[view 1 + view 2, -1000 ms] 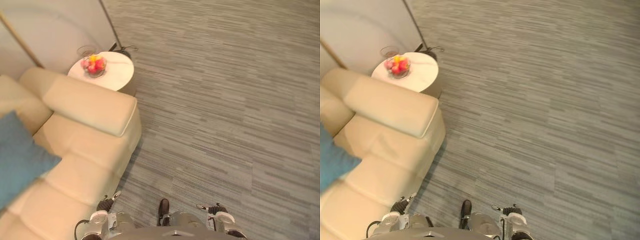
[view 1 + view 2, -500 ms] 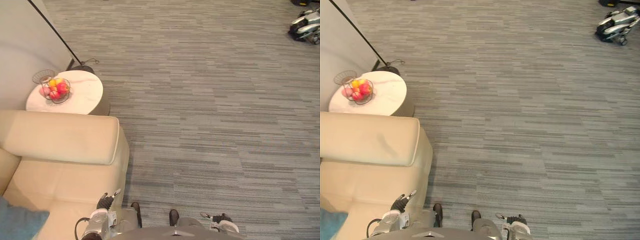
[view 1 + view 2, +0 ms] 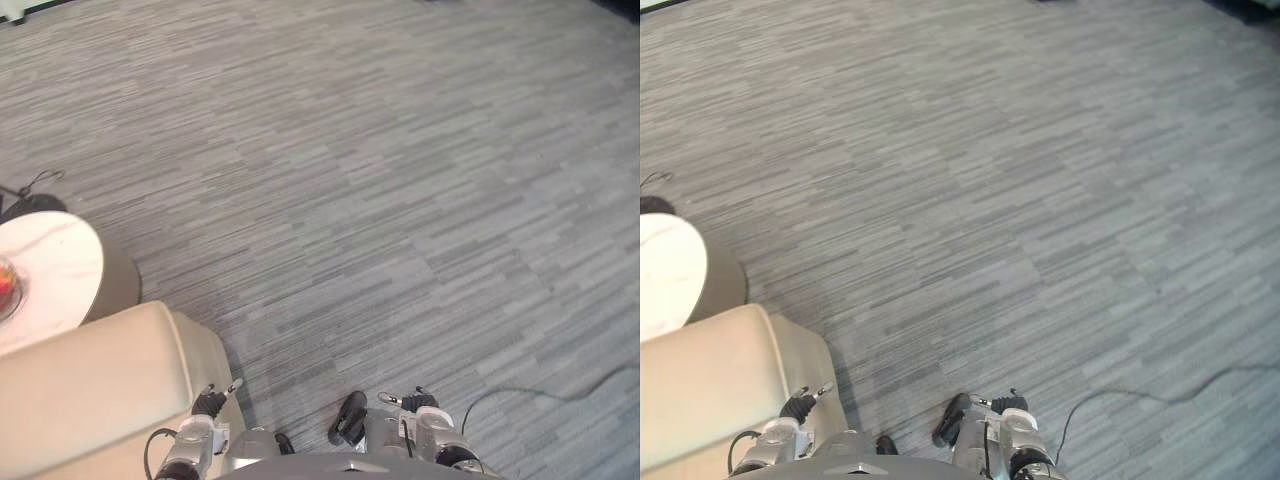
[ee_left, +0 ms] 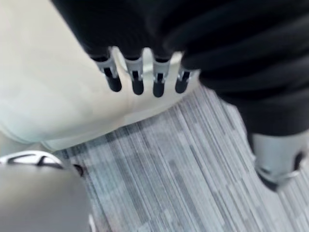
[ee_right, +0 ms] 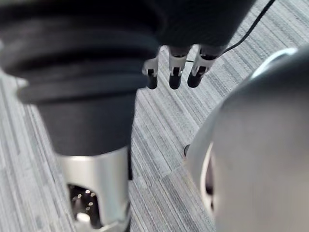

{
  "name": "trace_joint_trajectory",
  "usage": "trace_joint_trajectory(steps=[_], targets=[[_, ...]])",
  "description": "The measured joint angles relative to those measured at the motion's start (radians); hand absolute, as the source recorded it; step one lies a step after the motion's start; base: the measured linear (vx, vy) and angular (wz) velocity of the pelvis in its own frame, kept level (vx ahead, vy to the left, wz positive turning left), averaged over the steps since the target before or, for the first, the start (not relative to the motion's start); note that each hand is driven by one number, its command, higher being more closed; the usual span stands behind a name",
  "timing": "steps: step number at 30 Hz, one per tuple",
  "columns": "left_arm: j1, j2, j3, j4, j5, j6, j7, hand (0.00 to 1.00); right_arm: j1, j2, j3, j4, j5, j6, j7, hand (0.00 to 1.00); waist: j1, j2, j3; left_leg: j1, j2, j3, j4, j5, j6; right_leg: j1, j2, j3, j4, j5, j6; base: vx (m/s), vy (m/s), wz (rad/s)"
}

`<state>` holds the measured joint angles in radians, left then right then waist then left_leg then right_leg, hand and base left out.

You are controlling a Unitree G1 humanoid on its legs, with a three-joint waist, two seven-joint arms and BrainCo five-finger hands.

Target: Pick up cushions and gather them together orderly.

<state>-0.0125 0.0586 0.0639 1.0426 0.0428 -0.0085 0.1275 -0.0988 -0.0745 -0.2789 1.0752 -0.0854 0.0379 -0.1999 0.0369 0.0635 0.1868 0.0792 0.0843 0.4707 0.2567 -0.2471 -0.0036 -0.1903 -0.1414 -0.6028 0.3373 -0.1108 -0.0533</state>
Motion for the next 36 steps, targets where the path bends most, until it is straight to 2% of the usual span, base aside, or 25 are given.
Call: trace_joint_trajectory(steps=[3,6,8,9,11,12,15,16,18,19,20,21,22,24,25,26,27,28,29,30,31,32,33,35,36], targets=[[-0.013,-0.011,-0.03,0.0,0.003,0.0,-0.002,0.0,0.016,-0.02,-0.011,-0.003,0.004,-0.002,-0.005,0.0,-0.015,0.002,0.003,0.014,0.007,-0.003,0.008,0.004,-0.008,0.007,0.02,0.028,-0.014,-0.013,0.004,0.11,-0.057,-0.32],[-0.012,-0.01,-0.036,0.0,0.003,0.0,-0.002,0.0,0.029,-0.028,-0.016,-0.003,0.012,-0.004,-0.016,0.0,-0.018,0.004,0.006,-0.011,0.043,-0.003,0.13,-0.011,-0.034,0.038,0.045,0.048,-0.052,-0.021,0.008,0.04,-0.02,-0.2],[-0.005,-0.014,-0.035,-0.01,-0.001,0.001,-0.004,0.0,0.037,-0.027,-0.016,-0.008,0.022,-0.011,-0.024,0.0,-0.009,0.021,0.015,-0.087,0.136,-0.006,0.407,-0.001,-0.049,0.091,0.087,0.082,-0.1,-0.027,-0.002,0.06,-0.036,-0.44],[0.001,-0.018,-0.037,-0.015,0.001,-0.001,-0.004,0.0,0.038,-0.029,-0.016,-0.009,0.022,-0.013,-0.026,0.0,-0.005,0.035,0.019,-0.124,0.175,-0.012,0.524,0.032,-0.043,0.109,0.107,0.102,-0.11,-0.032,-0.005,0.07,-0.014,-0.45],[-0.001,-0.019,-0.037,-0.019,0.002,-0.001,-0.004,0.0,0.038,-0.031,-0.008,-0.01,0.022,-0.013,-0.027,0.0,-0.002,0.039,0.025,-0.179,0.201,-0.039,0.637,0.049,-0.025,0.121,0.118,0.126,-0.116,-0.039,-0.011,0.1,0.044,-0.5],[-0.006,-0.021,-0.036,-0.026,0.003,-0.001,-0.006,0.0,0.033,-0.031,0.0,-0.011,0.022,-0.013,-0.028,0.0,0.003,0.056,0.034,-0.24,0.186,-0.11,0.709,-0.01,-0.016,0.135,0.125,0.177,-0.116,-0.05,-0.009,0.11,0.068,-0.67],[-0.006,-0.021,-0.035,-0.048,0.003,-0.001,-0.006,0.0,0.035,-0.037,-0.002,-0.008,0.04,-0.012,-0.029,0.0,0.016,0.053,0.042,-0.312,0.15,-0.172,0.685,-0.056,-0.027,0.152,0.121,0.244,-0.134,-0.051,-0.01,0.14,0.104,-0.83],[-0.006,-0.021,-0.031,-0.053,0.003,-0.003,-0.006,0.0,0.036,-0.038,-0.006,-0.009,0.051,-0.012,-0.03,0.0,0.023,0.051,0.044,-0.353,0.121,-0.201,0.585,-0.066,-0.031,0.173,0.103,0.276,-0.143,-0.058,0.003,0.21,0.186,-0.71],[-0.007,-0.021,-0.026,-0.054,0.002,-0.004,-0.006,0.0,0.038,-0.039,-0.009,-0.009,0.051,-0.012,-0.032,0.0,0.02,0.052,0.045,-0.383,0.096,-0.232,0.437,-0.061,-0.041,0.19,0.083,0.311,-0.143,-0.072,0.027,0.25,0.23,-0.62],[-0.008,-0.021,-0.025,-0.054,0.002,-0.004,-0.006,0.0,0.039,-0.04,-0.009,-0.009,0.051,-0.012,-0.033,0.0,0.018,0.052,0.045,-0.397,0.078,-0.261,0.327,-0.041,-0.048,0.202,0.069,0.33,-0.144,-0.083,0.045,0.31,0.296,-0.58],[-0.009,-0.021,-0.025,-0.054,0.002,-0.004,-0.006,0.0,0.041,-0.039,-0.009,-0.008,0.051,-0.012,-0.033,0.0,0.019,0.052,0.045,-0.406,0.055,-0.309,0.185,0.019,-0.06,0.216,0.052,0.351,-0.145,-0.098,0.07,0.25,0.246,-0.48],[-0.011,-0.021,-0.021,-0.054,0.002,-0.004,-0.006,0.0,0.042,-0.038,-0.009,-0.008,0.051,-0.012,-0.034,0.0,0.021,0.049,0.046,-0.405,0.045,-0.317,0.157,0.083,-0.065,0.225,0.041,0.363,-0.148,-0.104,0.084,0.39,0.337,-0.6],[-0.012,-0.021,-0.021,-0.048,0.003,-0.005,-0.004,0.0,0.047,-0.029,-0.006,-0.01,0.051,-0.011,-0.042,0.0,0.032,0.043,0.038,-0.351,0.004,-0.288,0.101,0.13,-0.026,0.257,0.024,0.421,-0.183,-0.096,0.115,0.35,0.22,-0.44],[-0.011,-0.019,-0.021,-0.049,0.004,-0.007,-0.003,0.0,0.051,-0.021,-0.005,-0.012,0.051,-0.012,-0.044,0.0,0.036,0.039,0.036,-0.343,0.012,-0.25,0.112,0.126,-0.035,0.264,0.041,0.439,-0.179,-0.091,0.11,0.4,0.161,-0.34],[-0.009,-0.017,-0.005,-0.051,0.002,-0.014,-0.002,0.0,0.052,-0.016,-0.006,-0.012,0.052,-0.012,-0.045,0.0,0.051,0.039,0.039,-0.363,0.027,-0.236,0.184,0.118,-0.039,0.278,0.068,0.468,-0.183,-0.069,0.079,0.34,0.073,-0.28],[-0.014,-0.003,0.021,-0.056,0.0,-0.02,-0.003,0.0,0.041,-0.004,-0.009,-0.012,0.052,-0.013,-0.048,0.0,0.06,0.021,0.05,-0.428,0.037,-0.231,0.338,0.121,-0.042,0.31,0.075,0.465,-0.205,-0.026,0.046,0.37,0.072,-0.36],[-0.015,0.014,0.048,-0.05,0.003,-0.023,-0.002,0.0,0.027,-0.002,-0.009,-0.009,0.052,-0.013,-0.052,0.0,0.065,0.008,0.056,-0.478,0.014,-0.272,0.372,0.076,-0.042,0.335,0.043,0.478,-0.225,-0.038,0.072,0.27,0.084,-0.29],[-0.003,0.012,0.06,-0.047,0.003,-0.02,-0.003,0.0,0.025,-0.003,-0.01,-0.011,0.052,-0.013,-0.051,0.0,0.067,0.009,0.043,-0.467,-0.004,-0.307,0.278,0.075,-0.034,0.334,0.038,0.493,-0.225,-0.052,0.09,0.32,0.17,-0.54],[0.03,0.01,0.072,-0.036,0.002,-0.009,-0.001,0.0,0.016,-0.002,-0.012,-0.02,0.05,-0.014,-0.05,0.0,0.058,-0.016,0.029,-0.459,-0.033,-0.28,0.263,0.035,0.023,0.331,0.001,0.536,-0.203,-0.125,0.112,0.28,0.197,-0.46],[0.037,0.011,0.08,-0.034,0.002,-0.008,0.0,0.0,0.015,0.001,-0.016,-0.024,0.05,-0.015,-0.05,0.0,0.055,-0.018,0.026,-0.46,-0.042,-0.271,0.278,0.013,0.026,0.32,-0.013,0.542,-0.176,-0.132,0.121,0.29,0.201,-0.41],[0.042,0.012,0.081,-0.028,0.003,-0.006,-0.001,0.0,0.017,0.002,-0.02,-0.032,0.049,-0.015,-0.05,0.0,0.054,-0.016,0.024,-0.457,-0.048,-0.268,0.285,-0.002,0.032,0.306,-0.02,0.55,-0.143,-0.134,0.125,0.3,0.23,-0.26],[0.051,0.015,0.081,-0.02,0.002,0.001,-0.002,0.0,0.022,0.005,-0.02,-0.038,0.046,-0.013,-0.05,0.0,0.056,-0.019,0.024,-0.428,-0.063,-0.249,0.274,-0.023,0.047,0.263,-0.042,0.581,-0.031,-0.141,0.139,0.48,0.307,-0.26],[0.062,0.021,0.066,-0.007,0.003,0.005,-0.002,0.0,0.046,0.017,-0.021,-0.036,0.039,-0.008,-0.043,0.0,0.052,-0.036,0.013,-0.369,-0.093,-0.219,0.242,-0.033,0.07,0.18,-0.071,0.625,0.217,-0.146,0.221,0.4,0.251,-0.15],[0.072,0.033,0.042,-0.006,0.003,0.006,-0.002,0.0,0.068,0.028,-0.021,-0.036,0.039,-0.007,-0.038,0.0,0.04,-0.047,0.005,-0.323,-0.116,-0.217,0.221,-0.04,0.086,0.131,-0.071,0.631,0.4,-0.121,0.263,0.31,0.114,0.06],[0.075,0.042,0.026,-0.007,0.003,0.007,-0.002,0.0,0.071,0.025,-0.025,-0.037,0.038,-0.009,-0.038,0.0,0.038,-0.056,-0.002,-0.279,-0.13,-0.216,0.193,-0.047,0.097,0.085,-0.067,0.617,0.542,-0.081,0.277,0.43,0.113,0.02]])
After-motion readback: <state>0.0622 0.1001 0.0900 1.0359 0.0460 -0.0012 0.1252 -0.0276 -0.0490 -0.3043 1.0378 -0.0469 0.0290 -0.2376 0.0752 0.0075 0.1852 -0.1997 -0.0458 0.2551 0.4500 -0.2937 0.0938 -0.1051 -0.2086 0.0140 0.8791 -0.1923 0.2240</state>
